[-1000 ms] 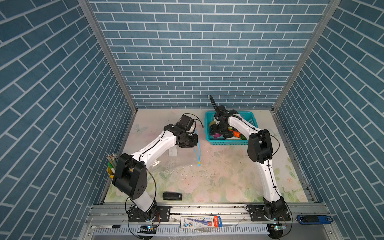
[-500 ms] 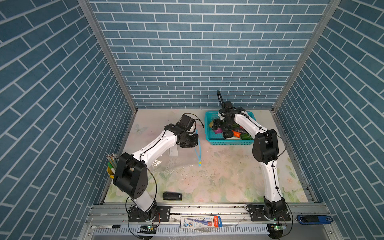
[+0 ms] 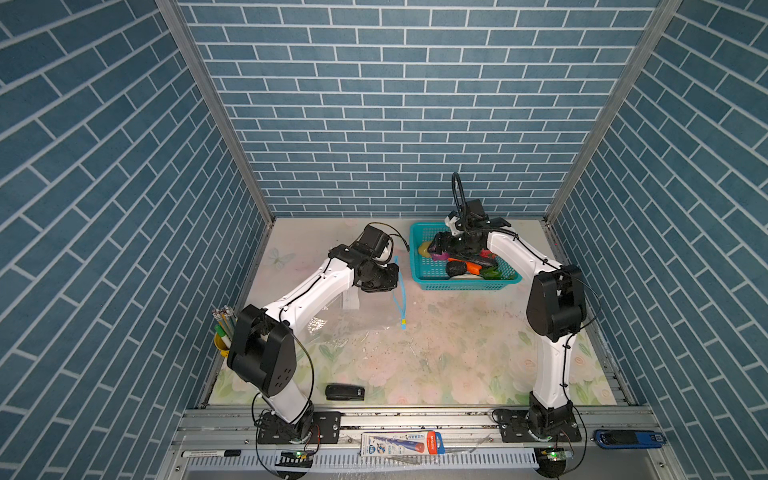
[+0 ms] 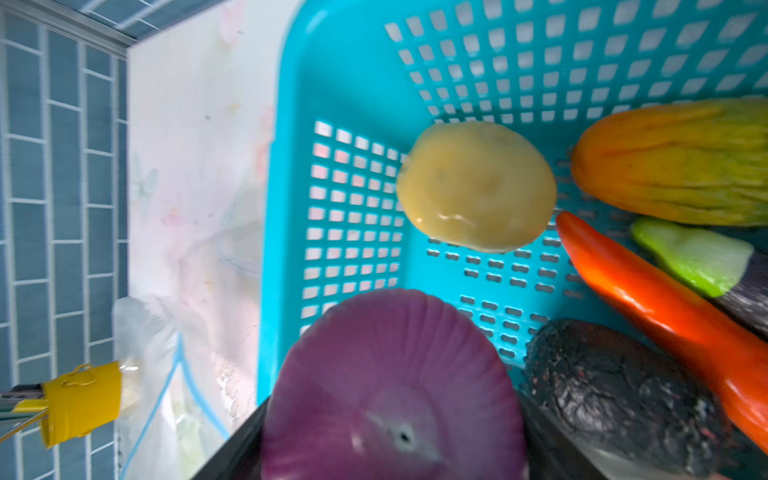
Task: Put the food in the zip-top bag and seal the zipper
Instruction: 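Lift the purple onion with the right gripper and carry it to the bag opening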
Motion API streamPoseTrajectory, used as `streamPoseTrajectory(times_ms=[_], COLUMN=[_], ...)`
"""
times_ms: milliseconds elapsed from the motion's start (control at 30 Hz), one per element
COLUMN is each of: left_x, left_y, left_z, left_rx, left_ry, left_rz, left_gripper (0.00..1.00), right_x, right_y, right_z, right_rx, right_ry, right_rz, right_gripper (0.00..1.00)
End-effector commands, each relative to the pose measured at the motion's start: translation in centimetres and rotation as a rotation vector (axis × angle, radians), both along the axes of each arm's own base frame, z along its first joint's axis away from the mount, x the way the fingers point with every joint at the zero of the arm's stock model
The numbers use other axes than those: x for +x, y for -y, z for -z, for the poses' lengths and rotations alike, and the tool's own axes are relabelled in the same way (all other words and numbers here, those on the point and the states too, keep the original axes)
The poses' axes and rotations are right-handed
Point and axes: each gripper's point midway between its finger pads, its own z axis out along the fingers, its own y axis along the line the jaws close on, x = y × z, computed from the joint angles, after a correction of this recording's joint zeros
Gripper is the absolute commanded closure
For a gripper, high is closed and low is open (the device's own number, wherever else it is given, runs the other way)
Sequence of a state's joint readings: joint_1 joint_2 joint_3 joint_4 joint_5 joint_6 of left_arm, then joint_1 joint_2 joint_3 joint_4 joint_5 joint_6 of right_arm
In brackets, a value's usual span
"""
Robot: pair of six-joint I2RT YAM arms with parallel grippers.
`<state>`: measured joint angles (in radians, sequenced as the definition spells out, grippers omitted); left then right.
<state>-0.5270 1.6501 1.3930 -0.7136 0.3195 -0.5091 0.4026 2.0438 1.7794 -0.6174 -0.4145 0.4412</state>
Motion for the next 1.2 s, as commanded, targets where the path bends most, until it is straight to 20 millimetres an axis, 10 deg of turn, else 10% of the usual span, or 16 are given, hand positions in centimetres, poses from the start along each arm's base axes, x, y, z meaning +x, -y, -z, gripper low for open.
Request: streamPoseTrajectory(times_ms=[0, 567, 1167], left_x=[0.0, -0.3, -0.5], left_y=[0.3, 0.0, 0.0], left_z=[-1.3, -3.4, -4.9], left_rx=[-0.014, -0.031, -0.058], left_ry=[0.015, 0.052, 0.084], left_rz=[0.007, -0.003, -0.006], left_gripper=[1.00, 1.00, 1.00], right_x=[-0.6, -8.4, -13.6], right_y=[-0.6, -3.0, -8.1], right_z=[-2.8, -6.9, -5.9], right_rx=[0.079, 0.264, 0.350], right_ry=[0.074, 0.236, 0.210], right_rz=[-0.034, -0.205, -0.383], right_gripper=[0.39, 0.45, 0.59])
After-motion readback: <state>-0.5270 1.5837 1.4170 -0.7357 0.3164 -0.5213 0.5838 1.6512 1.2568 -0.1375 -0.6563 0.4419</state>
